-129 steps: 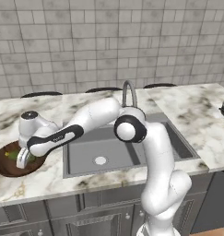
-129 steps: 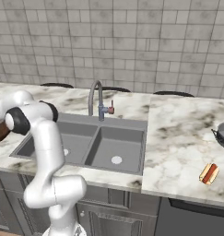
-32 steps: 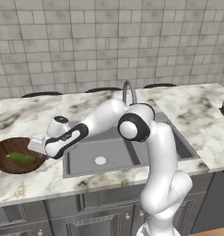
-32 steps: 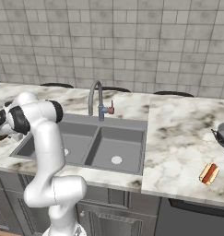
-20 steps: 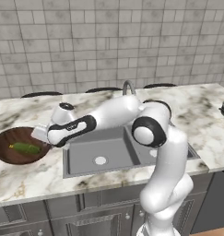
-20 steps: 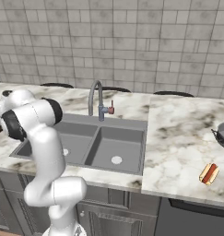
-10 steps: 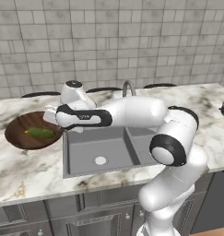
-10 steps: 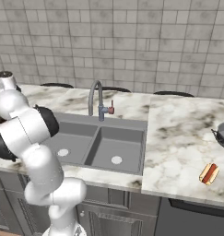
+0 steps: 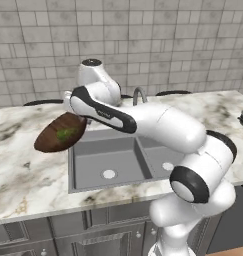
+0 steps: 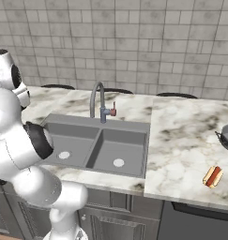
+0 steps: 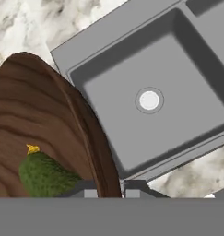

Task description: Pick the cucumber from the sink and place it in the bowl. Then pick the bowl and place it in the microwave. Then close the microwave door and press the start button.

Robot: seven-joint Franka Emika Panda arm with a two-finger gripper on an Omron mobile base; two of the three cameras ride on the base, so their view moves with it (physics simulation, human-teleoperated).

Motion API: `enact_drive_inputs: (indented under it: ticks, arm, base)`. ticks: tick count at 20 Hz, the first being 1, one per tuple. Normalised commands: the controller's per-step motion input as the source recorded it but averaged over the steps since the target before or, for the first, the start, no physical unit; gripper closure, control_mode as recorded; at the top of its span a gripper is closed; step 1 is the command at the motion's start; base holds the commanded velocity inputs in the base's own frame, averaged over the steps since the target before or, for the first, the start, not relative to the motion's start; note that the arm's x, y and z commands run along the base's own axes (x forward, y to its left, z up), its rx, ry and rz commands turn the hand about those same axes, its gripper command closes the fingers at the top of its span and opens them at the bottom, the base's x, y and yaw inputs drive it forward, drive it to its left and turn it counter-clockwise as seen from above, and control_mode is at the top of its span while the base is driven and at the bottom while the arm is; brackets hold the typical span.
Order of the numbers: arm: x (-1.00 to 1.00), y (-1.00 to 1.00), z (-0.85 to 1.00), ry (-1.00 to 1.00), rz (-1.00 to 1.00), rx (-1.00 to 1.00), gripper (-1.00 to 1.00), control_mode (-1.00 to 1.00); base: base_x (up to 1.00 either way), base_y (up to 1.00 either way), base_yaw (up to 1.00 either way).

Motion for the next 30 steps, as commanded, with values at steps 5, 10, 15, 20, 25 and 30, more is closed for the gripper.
enact_drive_inputs:
  ticks: [5, 10, 15, 20, 25, 30]
  arm:
    - [-0.36, -0.76, 0.35, -0.01, -0.23, 0.00, 1.00, -1.00]
    - [-0.42, -0.81, -0.02, -0.19, -0.17, 0.03, 1.00, -1.00]
    - [-0.22, -0.48, -0.17, -0.42, -0.14, 0.12, 1.00, -1.00]
    - [-0.07, -0.37, 0.16, -0.13, -0.26, 0.22, 1.00, -1.00]
    - [-0.08, -0.25, 0.40, 0.00, -0.21, 0.23, 1.00, -1.00]
    - [-0.18, -0.07, 0.15, 0.00, -0.12, 0.09, 1.00, -1.00]
  base:
    - [0.00, 0.00, 0.00]
    - [0.00, 0.00, 0.00]
    - [0.00, 0.00, 0.00]
    - [0.00, 0.00, 0.00]
    - [0.00, 0.00, 0.00]
    - [0.00, 0.00, 0.00]
